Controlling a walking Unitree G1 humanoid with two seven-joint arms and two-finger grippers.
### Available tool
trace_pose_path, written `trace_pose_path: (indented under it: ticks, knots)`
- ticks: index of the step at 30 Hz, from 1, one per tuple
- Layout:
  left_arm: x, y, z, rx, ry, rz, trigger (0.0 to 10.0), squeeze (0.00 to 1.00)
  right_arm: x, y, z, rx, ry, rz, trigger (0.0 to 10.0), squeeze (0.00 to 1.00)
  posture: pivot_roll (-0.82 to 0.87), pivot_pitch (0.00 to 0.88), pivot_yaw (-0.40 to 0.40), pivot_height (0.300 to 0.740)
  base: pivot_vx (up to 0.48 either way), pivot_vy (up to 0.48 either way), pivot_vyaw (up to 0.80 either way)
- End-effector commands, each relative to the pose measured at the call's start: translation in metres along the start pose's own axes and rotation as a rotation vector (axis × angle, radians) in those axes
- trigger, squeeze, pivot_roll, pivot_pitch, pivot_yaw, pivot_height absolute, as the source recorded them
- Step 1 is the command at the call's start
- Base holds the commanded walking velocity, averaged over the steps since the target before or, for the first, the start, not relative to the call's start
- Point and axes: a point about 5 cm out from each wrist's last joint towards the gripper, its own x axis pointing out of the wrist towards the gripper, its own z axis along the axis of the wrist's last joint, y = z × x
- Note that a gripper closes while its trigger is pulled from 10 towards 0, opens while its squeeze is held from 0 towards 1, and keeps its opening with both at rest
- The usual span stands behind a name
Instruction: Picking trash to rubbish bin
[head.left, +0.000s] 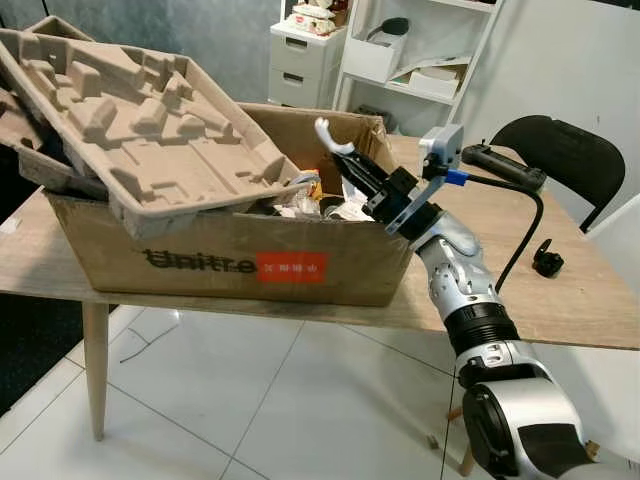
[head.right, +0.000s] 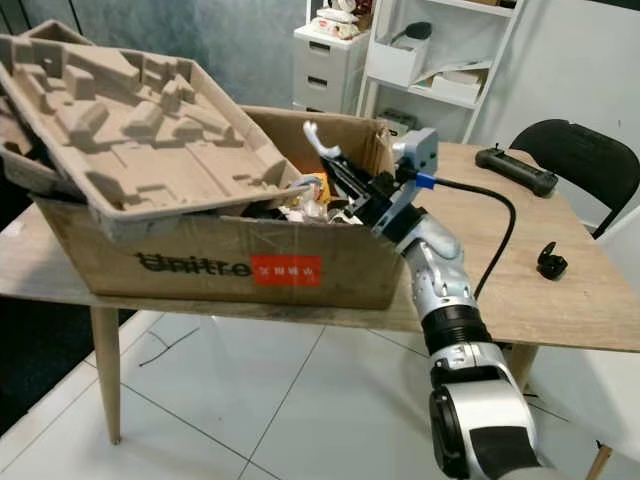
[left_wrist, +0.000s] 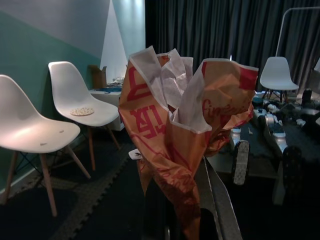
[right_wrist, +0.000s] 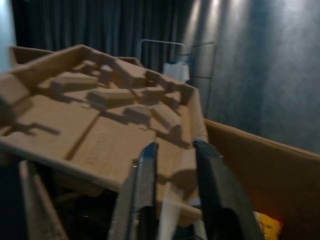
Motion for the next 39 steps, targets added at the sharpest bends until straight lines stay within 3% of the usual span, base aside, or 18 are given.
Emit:
trace_pose_path:
  ticks: [1,9,10,11,12,13,14,16,17,20,22,24,30,31,33,36,39]
  knots:
    - [0.017,0.002,0.034,-0.053,-0.122,0.007,10.0,0.00,-0.002,-0.005,-0.006,0.007,0.031,-0.079,10.0,1.00,0.16,0.064,-0.079,0.740,0.000,0.000,0.00]
    - [0.026,-0.013,0.068,-0.157,-0.235,-0.056,10.0,0.00,-0.001,-0.010,0.003,0.034,-0.028,-0.145,10.0,1.00,0.16,0.068,-0.080,0.740,0.000,0.000,0.00]
    - [0.027,-0.027,0.095,-0.222,-0.335,-0.126,10.0,0.00,-0.003,0.007,0.009,0.160,-0.101,0.040,10.0,0.05,0.16,0.075,-0.076,0.740,0.000,0.000,0.00]
    - [0.027,-0.027,0.095,-0.222,-0.335,-0.126,10.0,0.00,-0.003,0.007,0.009,0.160,-0.101,0.040,10.0,0.05,0.16,0.075,-0.076,0.740,0.000,0.000,0.00]
    - [0.027,-0.030,0.104,-0.240,-0.364,-0.144,10.0,0.00,-0.004,0.015,0.011,0.202,-0.124,0.124,10.0,0.05,0.16,0.075,-0.076,0.740,0.000,0.000,0.00]
    - [0.028,-0.034,0.119,-0.298,-0.404,-0.158,10.0,0.00,-0.014,0.036,0.014,0.276,-0.151,0.313,10.0,0.00,0.16,0.080,-0.075,0.740,0.000,0.000,0.00]
    - [0.028,-0.034,0.119,-0.298,-0.404,-0.158,10.0,0.00,-0.014,0.036,0.014,0.276,-0.151,0.313,10.0,0.00,0.16,0.080,-0.075,0.740,0.000,0.000,0.00]
    - [0.028,-0.035,0.135,-0.371,-0.441,-0.179,10.0,0.00,-0.025,0.056,0.017,0.332,-0.159,0.479,10.0,0.00,0.15,0.082,-0.076,0.740,0.000,0.000,0.00]
    - [0.028,-0.035,0.135,-0.371,-0.441,-0.179,10.0,0.00,-0.025,0.056,0.017,0.332,-0.159,0.479,10.0,0.00,0.15,0.082,-0.076,0.740,0.000,0.000,0.00]
    - [0.023,-0.043,0.160,-0.467,-0.507,-0.267,10.0,0.00,-0.040,0.077,0.011,0.410,-0.106,0.635,10.0,0.00,0.16,0.085,-0.073,0.740,0.000,0.000,0.00]
    - [0.021,-0.046,0.166,-0.486,-0.525,-0.294,10.0,0.00,-0.043,0.082,0.007,0.424,-0.081,0.666,10.0,0.00,0.16,0.085,-0.073,0.740,0.000,0.000,0.00]
    - [0.012,-0.057,0.180,-0.584,-0.551,-0.395,10.0,0.00,-0.049,0.091,0.001,0.469,-0.034,0.734,10.0,0.00,0.16,0.087,-0.071,0.740,0.000,0.000,0.00]
    - [0.004,-0.065,0.187,-0.607,-0.570,-0.466,10.0,0.00,-0.054,0.098,0.006,0.513,-0.035,0.783,10.0,0.00,0.16,0.088,-0.070,0.740,0.000,0.000,0.00]
    - [0.000,-0.072,0.187,-0.642,-0.551,-0.496,10.0,0.00,-0.056,0.102,0.012,0.522,-0.058,0.820,10.0,0.00,0.15,0.088,-0.065,0.740,0.000,0.000,0.00]
    - [-0.015,-0.092,0.191,-0.728,-0.525,-0.630,10.0,0.00,-0.062,0.116,0.005,0.523,0.044,0.894,10.0,0.00,0.15,0.088,-0.065,0.740,0.000,0.000,0.00]
    - [-0.020,-0.097,0.193,-0.744,-0.523,-0.675,10.0,0.00,-0.064,0.120,-0.002,0.526,0.100,0.899,10.0,0.00,0.15,0.088,-0.065,0.740,0.000,0.000,0.00]
    - [-0.037,-0.111,0.202,-0.811,-0.519,-0.818,10.0,0.00,-0.073,0.124,-0.037,0.502,0.318,0.841,10.0,0.00,0.15,0.086,-0.063,0.740,0.000,0.000,0.00]
